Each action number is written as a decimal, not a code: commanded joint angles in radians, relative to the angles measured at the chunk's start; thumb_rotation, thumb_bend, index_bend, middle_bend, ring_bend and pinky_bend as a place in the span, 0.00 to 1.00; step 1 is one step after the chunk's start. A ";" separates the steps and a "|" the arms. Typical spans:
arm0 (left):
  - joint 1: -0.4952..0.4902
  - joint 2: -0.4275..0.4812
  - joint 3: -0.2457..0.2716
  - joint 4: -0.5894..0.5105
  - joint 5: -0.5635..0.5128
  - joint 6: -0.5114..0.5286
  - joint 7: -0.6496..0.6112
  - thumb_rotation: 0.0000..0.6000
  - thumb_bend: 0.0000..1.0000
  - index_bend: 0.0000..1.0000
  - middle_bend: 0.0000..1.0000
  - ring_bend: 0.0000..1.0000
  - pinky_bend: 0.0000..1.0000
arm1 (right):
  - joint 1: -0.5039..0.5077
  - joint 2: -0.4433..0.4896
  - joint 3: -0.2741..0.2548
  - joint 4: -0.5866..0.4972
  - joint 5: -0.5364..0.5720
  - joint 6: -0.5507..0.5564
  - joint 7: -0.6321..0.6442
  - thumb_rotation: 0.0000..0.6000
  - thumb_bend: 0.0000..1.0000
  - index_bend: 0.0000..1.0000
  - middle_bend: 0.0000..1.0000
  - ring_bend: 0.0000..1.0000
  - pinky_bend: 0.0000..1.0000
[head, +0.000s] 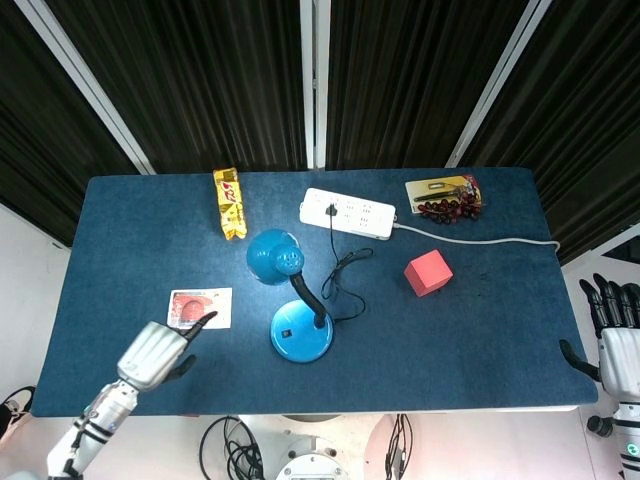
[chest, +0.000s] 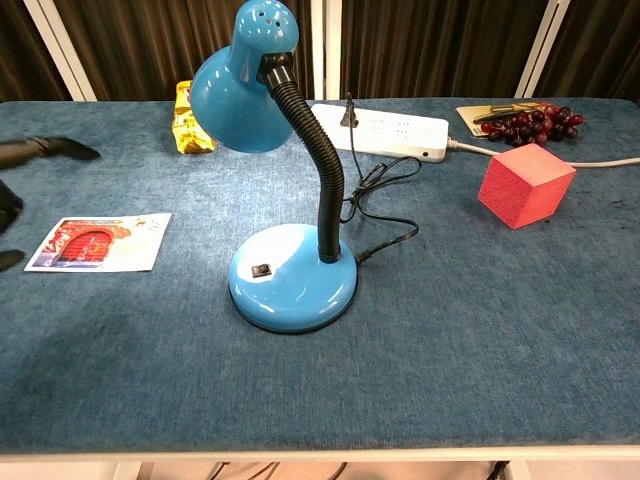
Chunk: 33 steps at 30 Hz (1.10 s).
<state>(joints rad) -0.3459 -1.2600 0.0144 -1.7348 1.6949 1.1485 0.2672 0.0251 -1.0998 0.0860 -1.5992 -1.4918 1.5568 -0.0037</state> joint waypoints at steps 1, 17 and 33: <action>-0.064 -0.067 -0.003 0.000 -0.020 -0.092 0.044 1.00 0.38 0.12 0.76 0.75 0.79 | -0.007 0.010 -0.001 -0.007 -0.004 0.012 0.004 1.00 0.20 0.00 0.00 0.00 0.00; -0.206 -0.211 -0.052 0.053 -0.186 -0.283 0.125 1.00 0.38 0.12 0.76 0.75 0.79 | -0.021 0.013 -0.002 0.018 -0.003 0.022 0.032 1.00 0.21 0.00 0.00 0.00 0.00; -0.240 -0.256 -0.029 0.122 -0.240 -0.274 0.157 1.00 0.38 0.12 0.76 0.75 0.79 | -0.012 0.005 0.005 0.039 0.018 -0.005 0.044 1.00 0.21 0.00 0.00 0.00 0.00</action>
<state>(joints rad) -0.5856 -1.5152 -0.0163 -1.6121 1.4523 0.8715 0.4225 0.0131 -1.0945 0.0912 -1.5598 -1.4741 1.5518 0.0407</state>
